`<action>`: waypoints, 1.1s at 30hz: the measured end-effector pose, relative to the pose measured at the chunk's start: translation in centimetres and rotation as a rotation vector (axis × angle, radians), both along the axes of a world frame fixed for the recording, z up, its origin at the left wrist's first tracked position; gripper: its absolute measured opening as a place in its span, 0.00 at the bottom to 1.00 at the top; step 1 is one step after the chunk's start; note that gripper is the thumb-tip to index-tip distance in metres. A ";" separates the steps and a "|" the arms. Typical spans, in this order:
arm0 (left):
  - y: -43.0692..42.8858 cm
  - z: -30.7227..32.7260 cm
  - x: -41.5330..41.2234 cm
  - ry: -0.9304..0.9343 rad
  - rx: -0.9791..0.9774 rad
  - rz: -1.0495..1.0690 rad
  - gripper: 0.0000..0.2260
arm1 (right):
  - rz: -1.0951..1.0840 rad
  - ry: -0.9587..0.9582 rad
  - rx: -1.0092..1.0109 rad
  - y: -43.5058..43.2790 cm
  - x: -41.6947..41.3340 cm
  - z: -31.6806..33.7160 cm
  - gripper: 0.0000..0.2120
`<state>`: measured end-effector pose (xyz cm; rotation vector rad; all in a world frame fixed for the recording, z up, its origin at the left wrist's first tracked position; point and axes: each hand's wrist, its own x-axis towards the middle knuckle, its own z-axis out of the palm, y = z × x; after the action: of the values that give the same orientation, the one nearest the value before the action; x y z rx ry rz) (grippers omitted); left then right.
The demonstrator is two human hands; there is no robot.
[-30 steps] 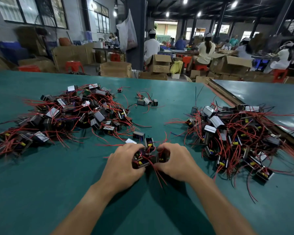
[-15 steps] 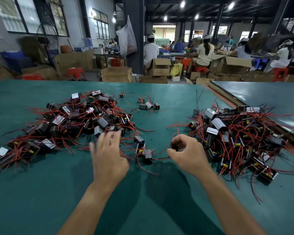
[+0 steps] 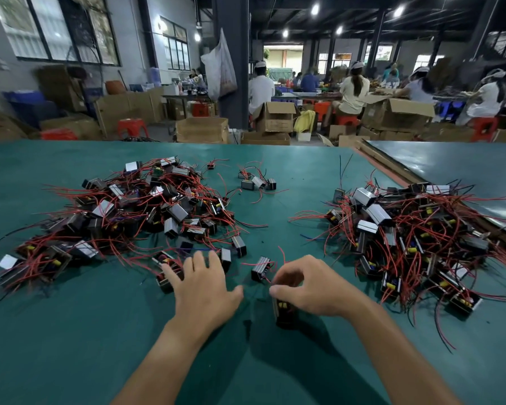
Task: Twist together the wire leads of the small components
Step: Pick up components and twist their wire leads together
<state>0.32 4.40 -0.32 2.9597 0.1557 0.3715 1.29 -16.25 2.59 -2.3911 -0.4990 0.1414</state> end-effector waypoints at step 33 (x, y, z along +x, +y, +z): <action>-2.4 0.2 -1.3 -0.046 -0.252 -0.613 0.20 | -0.190 0.102 0.195 -2.5 1.5 -0.2 0.08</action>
<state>-0.98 1.96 -0.10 2.5732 -0.6435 0.3022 2.82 -18.72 2.36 -2.2132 -0.2249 0.1234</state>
